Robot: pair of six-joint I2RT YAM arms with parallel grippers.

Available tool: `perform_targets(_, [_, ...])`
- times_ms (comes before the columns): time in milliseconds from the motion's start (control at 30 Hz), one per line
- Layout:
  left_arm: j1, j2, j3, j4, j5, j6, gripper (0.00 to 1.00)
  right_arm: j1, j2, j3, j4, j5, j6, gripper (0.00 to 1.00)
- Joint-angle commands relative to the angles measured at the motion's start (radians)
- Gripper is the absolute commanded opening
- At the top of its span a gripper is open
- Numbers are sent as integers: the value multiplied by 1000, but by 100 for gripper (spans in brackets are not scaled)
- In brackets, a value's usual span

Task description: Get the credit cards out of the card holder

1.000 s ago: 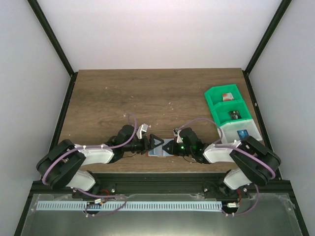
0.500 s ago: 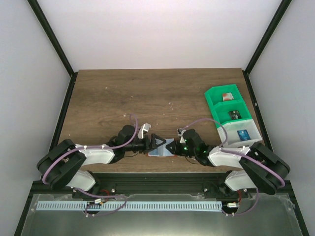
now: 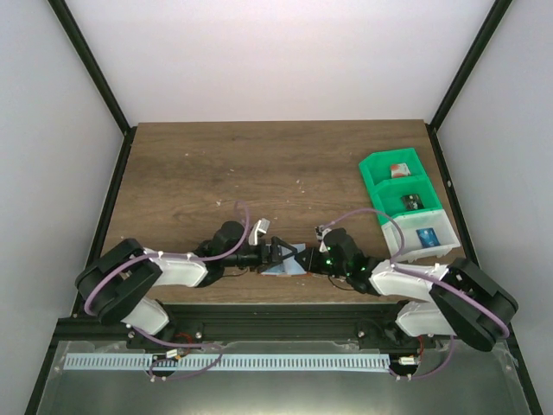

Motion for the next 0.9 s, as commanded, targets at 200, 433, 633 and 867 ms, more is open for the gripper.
perform_targets(200, [-13,33,28,53,6,-2,99,7,-68,-26,-41,57,-9,15])
perform_targets(433, [-17,63,42,88,11,-18,99,8,-139,-51,-76,131,15,16])
perform_targets(633, [-34,107,88,94,30,-13,99,8,-203,-57,-113,160,14,16])
perform_targets(867, [5,28,56,-40,-20,45,99,8,-183,-55,-69,92,-12,16])
